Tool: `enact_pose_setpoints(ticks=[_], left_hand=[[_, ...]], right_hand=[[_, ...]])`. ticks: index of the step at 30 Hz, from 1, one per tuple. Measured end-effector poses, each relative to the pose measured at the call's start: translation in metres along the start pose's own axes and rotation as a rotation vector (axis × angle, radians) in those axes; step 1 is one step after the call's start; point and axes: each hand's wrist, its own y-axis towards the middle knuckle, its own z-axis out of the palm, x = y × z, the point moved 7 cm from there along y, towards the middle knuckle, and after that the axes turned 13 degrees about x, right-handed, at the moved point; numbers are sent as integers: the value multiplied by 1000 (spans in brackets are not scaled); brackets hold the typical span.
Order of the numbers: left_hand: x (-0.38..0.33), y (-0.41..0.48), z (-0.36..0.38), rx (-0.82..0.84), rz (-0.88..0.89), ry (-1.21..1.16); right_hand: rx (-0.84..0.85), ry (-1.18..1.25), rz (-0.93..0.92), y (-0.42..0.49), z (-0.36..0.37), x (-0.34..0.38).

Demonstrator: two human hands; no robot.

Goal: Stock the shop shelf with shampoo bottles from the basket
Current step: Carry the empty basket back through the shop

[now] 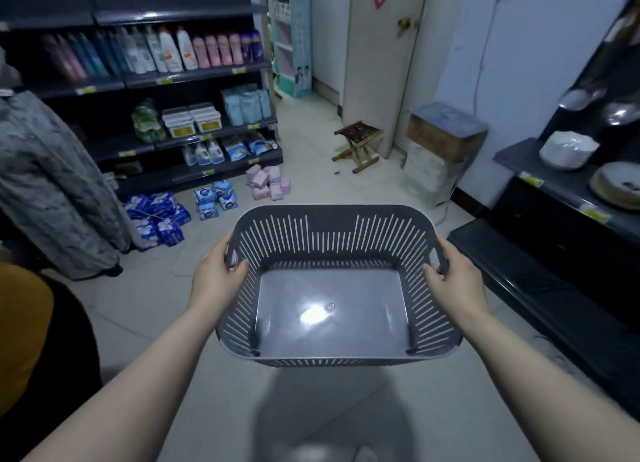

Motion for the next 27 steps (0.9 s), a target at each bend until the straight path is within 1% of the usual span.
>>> enact_pose_setpoints(ticks=[6, 11, 17, 23, 27], left_hand=[[-50, 56, 33, -15, 34, -11], [-67, 107, 49, 6, 34, -14], [-85, 181, 56, 38, 59, -20], [-99, 283, 55, 88, 109, -13], [-119, 348, 48, 111, 163, 16]], right_hand=[[-5, 29, 2, 64, -38, -23], [-22, 1, 8, 108, -54, -25], [-54, 17, 5, 169, -50, -20], [-101, 10, 99, 246, -41, -10], [-150, 38, 104, 296, -36, 0]])
